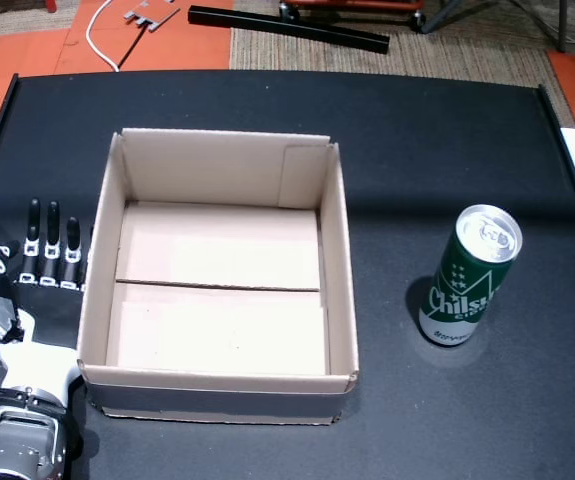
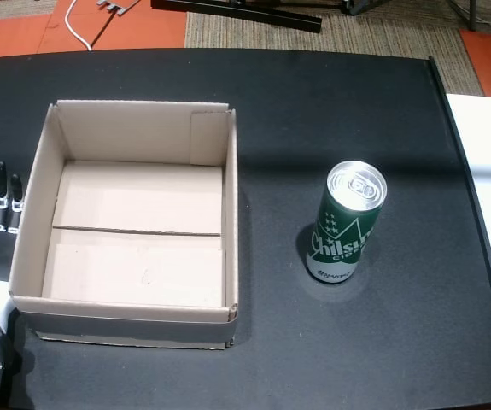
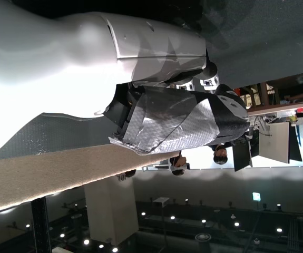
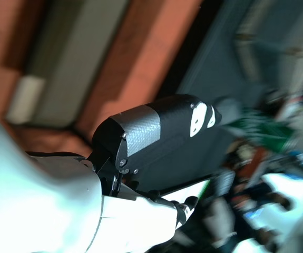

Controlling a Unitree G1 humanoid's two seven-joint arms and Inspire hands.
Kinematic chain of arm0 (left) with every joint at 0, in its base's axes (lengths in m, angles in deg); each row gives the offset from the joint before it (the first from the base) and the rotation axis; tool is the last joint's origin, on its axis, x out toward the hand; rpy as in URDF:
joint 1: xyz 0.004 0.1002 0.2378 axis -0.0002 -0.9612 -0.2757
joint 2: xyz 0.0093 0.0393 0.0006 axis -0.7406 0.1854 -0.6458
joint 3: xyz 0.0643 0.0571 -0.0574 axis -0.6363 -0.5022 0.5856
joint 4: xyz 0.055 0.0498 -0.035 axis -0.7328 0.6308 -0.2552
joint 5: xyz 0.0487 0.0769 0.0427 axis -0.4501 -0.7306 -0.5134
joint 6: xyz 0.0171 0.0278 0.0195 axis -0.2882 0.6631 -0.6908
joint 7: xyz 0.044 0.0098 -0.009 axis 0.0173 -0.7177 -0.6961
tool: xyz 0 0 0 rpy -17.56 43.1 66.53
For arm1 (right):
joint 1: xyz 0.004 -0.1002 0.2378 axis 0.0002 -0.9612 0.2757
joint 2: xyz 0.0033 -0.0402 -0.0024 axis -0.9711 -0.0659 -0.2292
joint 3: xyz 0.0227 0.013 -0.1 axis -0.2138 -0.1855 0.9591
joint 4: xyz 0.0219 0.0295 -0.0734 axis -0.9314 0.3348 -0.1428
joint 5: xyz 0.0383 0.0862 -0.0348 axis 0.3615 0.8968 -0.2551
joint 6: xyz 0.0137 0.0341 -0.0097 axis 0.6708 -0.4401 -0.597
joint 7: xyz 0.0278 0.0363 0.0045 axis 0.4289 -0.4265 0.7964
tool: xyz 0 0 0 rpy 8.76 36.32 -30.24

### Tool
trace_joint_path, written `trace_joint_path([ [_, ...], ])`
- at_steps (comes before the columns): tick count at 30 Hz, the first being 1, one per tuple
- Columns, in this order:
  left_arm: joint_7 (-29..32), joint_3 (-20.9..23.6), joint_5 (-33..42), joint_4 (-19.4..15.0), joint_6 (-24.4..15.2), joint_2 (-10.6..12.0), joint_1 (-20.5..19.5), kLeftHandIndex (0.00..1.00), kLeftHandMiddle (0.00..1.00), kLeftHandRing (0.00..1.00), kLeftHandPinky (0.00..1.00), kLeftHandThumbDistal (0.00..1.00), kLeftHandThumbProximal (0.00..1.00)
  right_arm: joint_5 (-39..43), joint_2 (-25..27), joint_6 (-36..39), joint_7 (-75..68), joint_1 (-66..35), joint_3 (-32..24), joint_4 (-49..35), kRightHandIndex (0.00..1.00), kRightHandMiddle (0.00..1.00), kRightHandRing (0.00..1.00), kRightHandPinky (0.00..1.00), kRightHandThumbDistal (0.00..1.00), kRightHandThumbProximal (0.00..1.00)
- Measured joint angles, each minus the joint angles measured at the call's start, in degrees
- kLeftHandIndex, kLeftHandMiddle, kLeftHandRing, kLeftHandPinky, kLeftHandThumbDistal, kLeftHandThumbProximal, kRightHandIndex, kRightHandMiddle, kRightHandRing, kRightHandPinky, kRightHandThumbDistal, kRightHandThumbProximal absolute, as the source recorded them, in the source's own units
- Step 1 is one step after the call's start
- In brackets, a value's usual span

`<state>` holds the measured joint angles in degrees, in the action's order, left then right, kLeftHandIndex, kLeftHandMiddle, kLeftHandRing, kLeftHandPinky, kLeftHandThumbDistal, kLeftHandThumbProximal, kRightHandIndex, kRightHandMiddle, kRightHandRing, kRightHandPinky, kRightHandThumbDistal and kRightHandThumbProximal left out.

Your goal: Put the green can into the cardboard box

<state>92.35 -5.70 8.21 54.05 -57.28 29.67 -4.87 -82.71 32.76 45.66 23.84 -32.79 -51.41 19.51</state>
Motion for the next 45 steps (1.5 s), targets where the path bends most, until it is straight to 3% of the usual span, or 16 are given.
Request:
trace_joint_path([
  [2, 0.00, 0.04, 0.01, 0.00, 0.25, -0.01, 0.06, 0.44, 0.43, 0.55, 0.69, 0.03, 0.81, 2.98, 0.37, -0.16, 6.16, 2.97, -0.68, -1.26, 0.93, 1.00, 1.00, 1.00, 0.85, 0.54],
  [11, 0.05, 0.17, 0.01, -0.01, 0.83, -0.12, 0.13, 0.45, 0.42, 0.53, 0.67, 0.02, 0.79, 15.67, -2.65, 0.06, 27.10, 10.06, -3.49, -3.40, 0.96, 1.00, 1.00, 1.00, 0.89, 0.59],
  [17, -0.11, 0.10, -0.01, -0.02, 0.81, -0.15, 0.09, 0.45, 0.43, 0.55, 0.68, 0.03, 0.81, 20.35, -5.12, 1.19, 35.03, 9.72, -6.77, -4.83, 0.97, 1.00, 1.00, 1.00, 0.86, 0.57],
  [26, 0.03, 0.01, 0.00, -0.08, 0.80, -0.22, -0.02, 0.46, 0.43, 0.54, 0.67, 0.03, 0.81, 27.12, -6.55, 1.09, 46.36, 10.19, -9.45, -4.41, 1.00, 1.00, 1.00, 1.00, 0.91, 0.58],
  [32, 0.00, 0.11, 0.00, -0.06, 1.02, -0.38, -0.02, 0.45, 0.43, 0.53, 0.66, 0.03, 0.80, 29.67, -7.27, -0.57, 52.09, 14.96, -11.84, -1.99, 1.00, 1.00, 1.00, 1.00, 1.00, 0.58],
  [45, 0.06, 0.12, -0.01, -0.05, 1.07, -0.56, 0.06, 0.46, 0.42, 0.50, 0.67, 0.04, 0.81, 38.07, -7.81, -5.00, 65.25, 23.79, -15.89, 2.35, 1.00, 1.00, 1.00, 1.00, 1.00, 0.63],
])
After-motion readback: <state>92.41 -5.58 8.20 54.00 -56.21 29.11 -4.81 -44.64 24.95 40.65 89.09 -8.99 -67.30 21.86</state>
